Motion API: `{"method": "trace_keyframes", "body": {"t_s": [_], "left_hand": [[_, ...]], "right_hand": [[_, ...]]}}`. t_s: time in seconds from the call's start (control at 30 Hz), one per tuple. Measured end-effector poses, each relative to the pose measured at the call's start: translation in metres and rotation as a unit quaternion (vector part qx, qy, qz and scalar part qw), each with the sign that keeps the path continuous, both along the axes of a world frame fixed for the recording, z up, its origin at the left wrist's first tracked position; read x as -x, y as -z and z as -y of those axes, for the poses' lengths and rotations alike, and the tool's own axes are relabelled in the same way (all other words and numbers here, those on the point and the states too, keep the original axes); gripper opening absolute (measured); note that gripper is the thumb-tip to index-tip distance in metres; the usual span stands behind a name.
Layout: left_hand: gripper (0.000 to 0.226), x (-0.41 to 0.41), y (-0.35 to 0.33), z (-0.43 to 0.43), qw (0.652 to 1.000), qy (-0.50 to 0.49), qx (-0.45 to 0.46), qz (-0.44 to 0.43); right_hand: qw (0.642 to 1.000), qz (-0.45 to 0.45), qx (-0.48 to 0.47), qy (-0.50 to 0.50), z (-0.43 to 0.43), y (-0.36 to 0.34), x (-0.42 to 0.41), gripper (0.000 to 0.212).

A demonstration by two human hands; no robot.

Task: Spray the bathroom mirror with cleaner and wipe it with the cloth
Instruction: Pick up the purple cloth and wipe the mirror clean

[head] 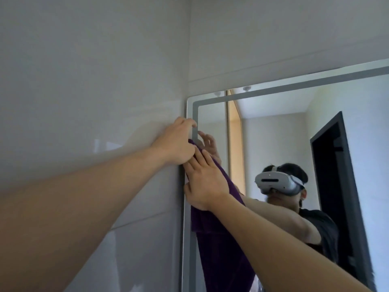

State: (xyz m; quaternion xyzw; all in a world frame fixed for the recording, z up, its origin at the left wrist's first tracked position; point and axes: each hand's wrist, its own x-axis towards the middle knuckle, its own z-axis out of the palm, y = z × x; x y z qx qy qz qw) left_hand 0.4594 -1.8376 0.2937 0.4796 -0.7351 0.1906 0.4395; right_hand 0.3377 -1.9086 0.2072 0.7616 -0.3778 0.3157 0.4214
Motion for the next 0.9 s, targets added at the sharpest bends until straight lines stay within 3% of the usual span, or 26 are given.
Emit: {"method": "trace_keyframes", "body": {"t_s": [0.07, 0.2, 0.33, 0.5, 0.63, 0.77, 0.9], "left_hand": [[0.072, -0.001, 0.000, 0.005, 0.999, -0.009, -0.021, 0.049], [0.076, -0.005, 0.008, 0.007, 0.984, -0.055, -0.041, 0.165], [0.078, -0.011, 0.024, 0.007, 0.927, -0.139, -0.003, 0.347], [0.093, -0.014, 0.032, 0.014, 0.873, -0.209, 0.023, 0.441], [0.116, -0.014, 0.038, 0.017, 0.853, -0.232, 0.035, 0.465], [0.130, -0.005, 0.054, 0.031, 0.875, -0.231, 0.029, 0.424], [0.126, 0.003, 0.067, 0.047, 0.890, -0.240, 0.039, 0.387]], "right_hand": [[0.999, -0.046, 0.000, 0.023, -0.001, 0.023, 0.006, 0.075], [0.991, -0.123, -0.035, 0.036, -0.003, 0.079, 0.034, 0.077], [0.983, -0.166, -0.047, 0.058, -0.011, 0.103, 0.071, 0.079], [0.988, -0.124, -0.025, 0.086, -0.025, 0.090, 0.092, 0.078], [0.991, 0.000, 0.016, 0.131, -0.033, 0.083, 0.093, 0.075], [0.987, 0.050, 0.032, 0.148, -0.032, 0.087, 0.087, 0.075], [0.981, 0.094, 0.044, 0.162, -0.027, 0.095, 0.072, 0.081]]}}
